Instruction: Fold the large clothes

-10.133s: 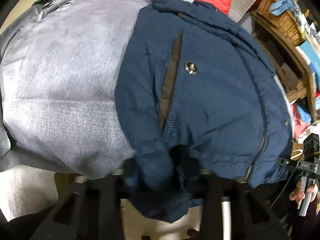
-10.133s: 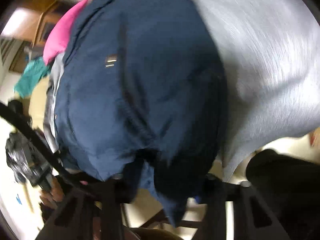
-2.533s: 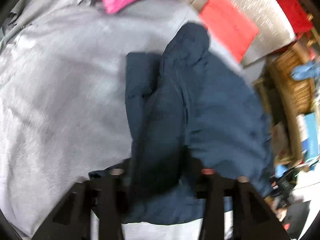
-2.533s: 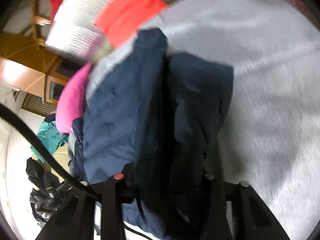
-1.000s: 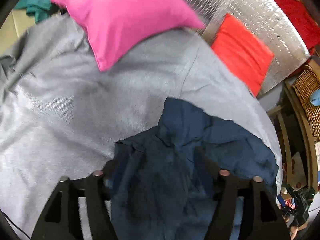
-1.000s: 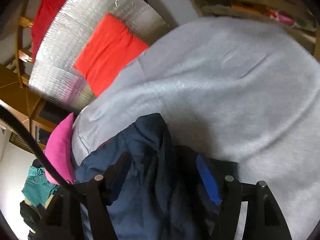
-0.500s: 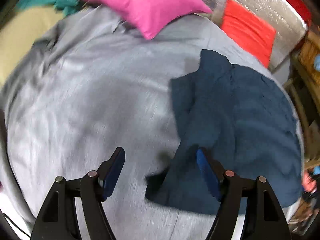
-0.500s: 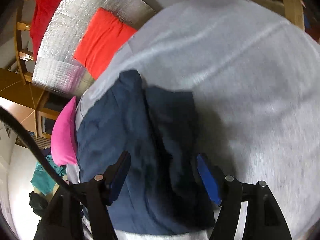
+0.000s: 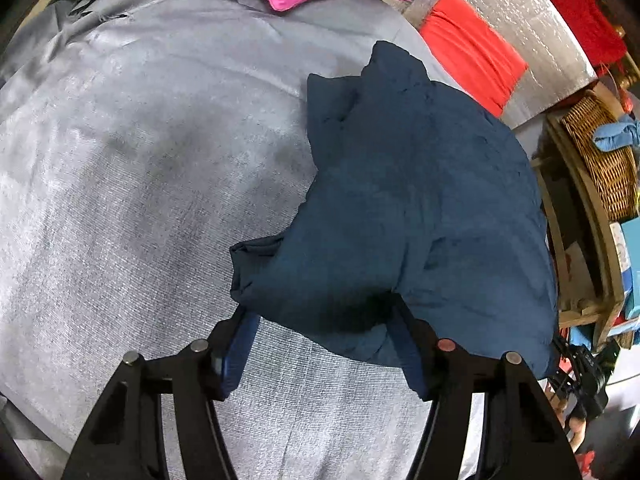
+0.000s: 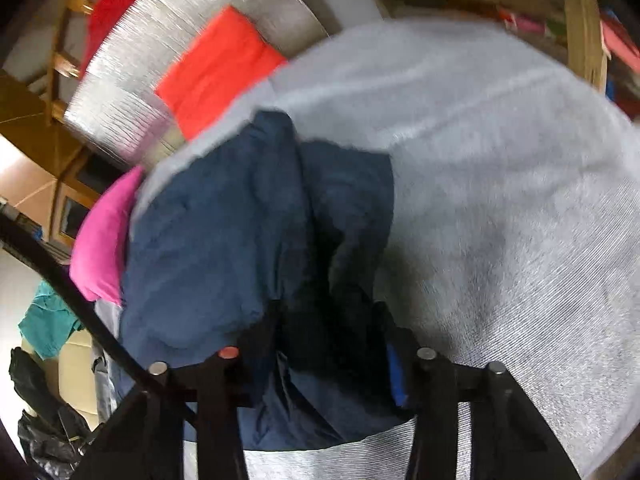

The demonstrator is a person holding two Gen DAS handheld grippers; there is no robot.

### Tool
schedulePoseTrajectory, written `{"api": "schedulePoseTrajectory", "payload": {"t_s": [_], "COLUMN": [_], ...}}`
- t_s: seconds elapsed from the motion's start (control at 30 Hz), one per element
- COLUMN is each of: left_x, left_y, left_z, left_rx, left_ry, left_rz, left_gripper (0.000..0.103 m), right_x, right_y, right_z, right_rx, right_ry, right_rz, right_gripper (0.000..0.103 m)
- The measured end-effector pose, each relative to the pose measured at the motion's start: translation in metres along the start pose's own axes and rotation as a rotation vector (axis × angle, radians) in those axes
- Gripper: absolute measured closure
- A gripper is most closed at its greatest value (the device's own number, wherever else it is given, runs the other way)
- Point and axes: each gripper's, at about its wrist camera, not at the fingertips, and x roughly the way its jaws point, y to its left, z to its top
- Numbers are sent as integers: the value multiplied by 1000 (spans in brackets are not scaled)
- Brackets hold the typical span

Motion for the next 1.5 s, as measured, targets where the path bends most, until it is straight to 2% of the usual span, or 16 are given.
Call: {"api": "schedulePoseTrajectory", "payload": {"t_s": [0.07,0.1,0.17,0.23,0.3,0.47,0.63,0.7,0.83,0.9,1.0,1.07,1.23,1.37,1.43,1.5], "left_x": [2,3,0,-8,-18,-38,-28,-17,6,11,13,14,11,9,20,24], "left_y": [-2,-1,3,3,1,-2,15,12,5,3,-1,-4,-30,-49,-44,-37], "left_z": [-2,-3,-8,-14,-22,-41,-43,-41,-35,-30,-21,-17,-14,-13,-14,-14], "left_rx": [11,5,-28,-35,-32,-59,-228,-260,-315,-345,-333,-333,-222,-147,-171,-228], "left_ry": [-2,4,9,-5,-30,-59,-35,-16,18,-13,-60,-95,-170,-200,-147,-115], "left_rz": [22,31,38,56,65,-85,-202,-232,-255,-262,-266,-265,-191,-162,-142,-175], "left_gripper": [34,28,27,27,27,24,22,22,22,22,23,24,60,61,58,51], "right_x": [1,8,13,1,-17,-49,-27,-9,20,37,41,41,26,6,17,22], "right_y": [0,-4,-13,-16,-25,-42,-43,-34,-26,-26,-27,-24,-13,2,1,-8], "right_z": [1,0,0,1,-2,-25,-55,-60,-56,-56,-48,-42,-28,-22,-26,-29], "right_rx": [-1,12,73,116,177,281,355,358,406,471,501,479,352,240,241,301], "right_ry": [-7,26,67,42,-4,-40,128,187,200,218,165,142,69,-26,38,85], "right_rz": [-4,-17,-10,30,81,213,370,359,340,333,373,366,287,230,164,171], "right_gripper": [55,51,47,45,35,28,25,25,25,25,26,37,58,59,58,56]}}
